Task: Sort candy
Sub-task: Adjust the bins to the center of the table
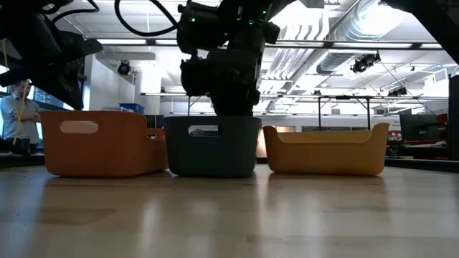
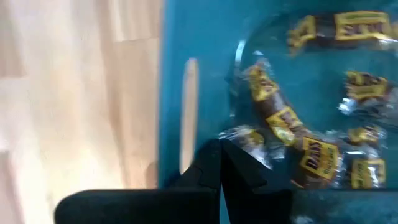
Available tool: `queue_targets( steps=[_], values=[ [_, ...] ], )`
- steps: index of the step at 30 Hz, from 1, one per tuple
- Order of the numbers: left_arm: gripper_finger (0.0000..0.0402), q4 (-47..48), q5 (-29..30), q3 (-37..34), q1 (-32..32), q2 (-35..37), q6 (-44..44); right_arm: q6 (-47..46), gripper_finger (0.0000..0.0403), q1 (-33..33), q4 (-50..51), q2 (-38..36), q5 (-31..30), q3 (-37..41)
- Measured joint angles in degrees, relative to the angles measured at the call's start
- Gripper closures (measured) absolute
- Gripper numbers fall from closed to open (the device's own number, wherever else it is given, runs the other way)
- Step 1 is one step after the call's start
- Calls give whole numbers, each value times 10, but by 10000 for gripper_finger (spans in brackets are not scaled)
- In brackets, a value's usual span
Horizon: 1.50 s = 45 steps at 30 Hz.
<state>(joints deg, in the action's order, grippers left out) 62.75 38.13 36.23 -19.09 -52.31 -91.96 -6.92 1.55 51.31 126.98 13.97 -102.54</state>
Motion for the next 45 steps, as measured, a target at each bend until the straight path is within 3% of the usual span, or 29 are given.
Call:
queue_targets(
  steps=[7, 13, 21, 28, 34, 40, 45],
  values=[
    [401, 0, 0, 0, 0, 0, 0, 59, 403, 3, 20, 0, 62, -6],
    [401, 0, 0, 0, 0, 0, 1, 84, 403, -5, 32, -9, 57, -6],
    [401, 0, 0, 0, 0, 0, 5, 41, 403, -67, 29, -88, -26, -6],
    [401, 0, -15, 0, 0, 0, 16, 13, 403, -120, 117, -177, -92, 17],
    [401, -1, -15, 0, 0, 0, 16, -55, 403, -147, 134, -292, -115, 181],
    [401, -1, -15, 0, 0, 0, 17, -168, 403, -148, 79, -438, -113, 399],
    [401, -1, -15, 0, 0, 0, 26, -251, 403, -144, 28, -514, -89, 507]
  ],
)
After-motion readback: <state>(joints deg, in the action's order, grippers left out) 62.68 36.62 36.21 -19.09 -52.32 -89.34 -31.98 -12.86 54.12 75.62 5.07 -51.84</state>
